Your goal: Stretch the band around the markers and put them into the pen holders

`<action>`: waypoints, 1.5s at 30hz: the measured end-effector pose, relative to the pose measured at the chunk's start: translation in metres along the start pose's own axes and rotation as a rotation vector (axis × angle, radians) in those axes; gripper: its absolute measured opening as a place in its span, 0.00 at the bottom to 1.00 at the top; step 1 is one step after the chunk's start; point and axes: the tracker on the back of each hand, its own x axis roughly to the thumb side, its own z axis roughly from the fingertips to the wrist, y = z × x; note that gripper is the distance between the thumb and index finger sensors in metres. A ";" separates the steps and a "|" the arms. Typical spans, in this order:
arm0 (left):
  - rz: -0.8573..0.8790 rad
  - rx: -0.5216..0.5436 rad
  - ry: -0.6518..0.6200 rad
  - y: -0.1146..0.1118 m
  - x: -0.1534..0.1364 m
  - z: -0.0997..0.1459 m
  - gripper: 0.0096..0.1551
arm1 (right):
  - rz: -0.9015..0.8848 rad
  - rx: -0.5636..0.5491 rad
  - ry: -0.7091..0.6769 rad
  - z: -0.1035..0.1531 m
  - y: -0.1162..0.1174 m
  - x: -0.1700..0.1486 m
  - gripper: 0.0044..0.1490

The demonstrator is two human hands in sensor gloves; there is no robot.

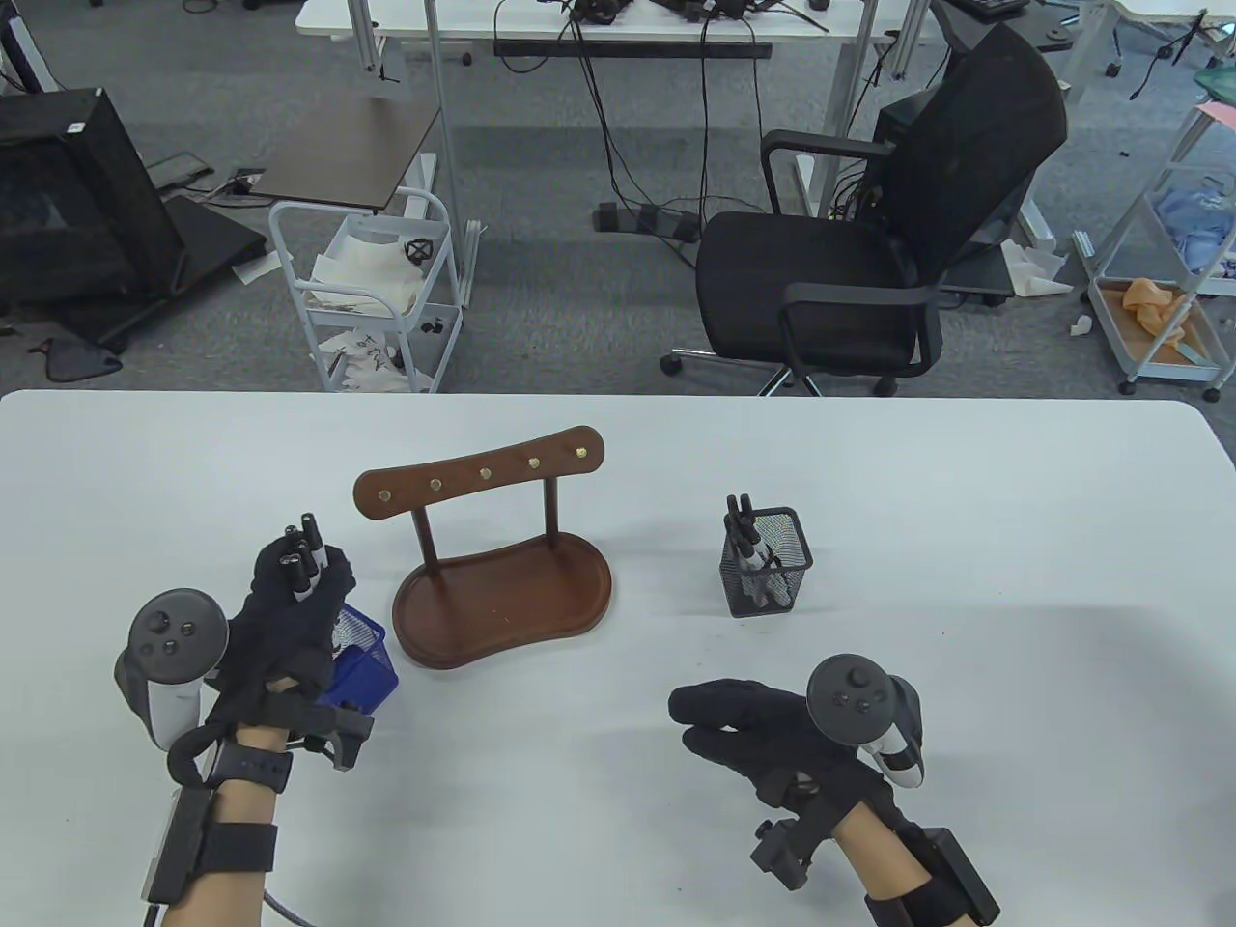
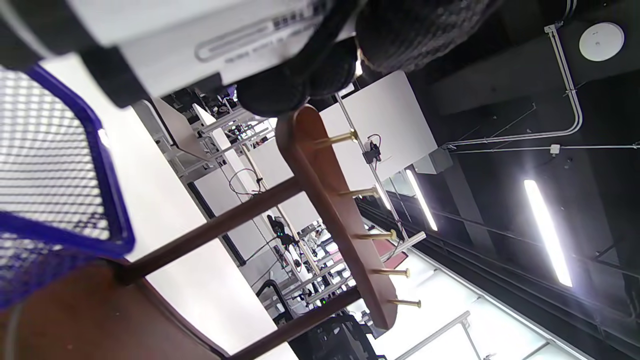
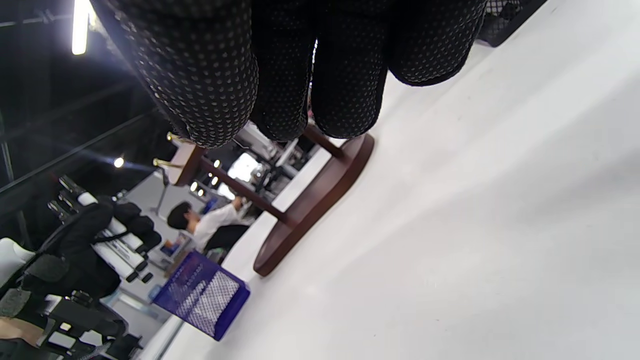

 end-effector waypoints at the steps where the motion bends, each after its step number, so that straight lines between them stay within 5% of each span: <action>1: -0.013 0.008 0.006 0.001 -0.003 -0.001 0.27 | 0.003 0.003 -0.001 0.000 0.000 0.000 0.24; 18: 0.006 -0.058 0.026 -0.012 -0.030 -0.002 0.26 | 0.030 0.005 -0.010 0.000 0.002 0.001 0.24; 30: -0.165 -0.091 0.045 -0.017 -0.031 0.003 0.27 | 0.042 0.006 -0.012 0.000 0.002 0.002 0.25; 42: -0.269 -0.137 0.199 -0.026 -0.033 0.002 0.25 | 0.044 0.007 -0.013 0.001 0.001 0.002 0.25; 45: -0.288 -0.148 0.231 -0.026 -0.033 0.002 0.38 | 0.044 0.006 -0.015 0.001 0.001 0.002 0.25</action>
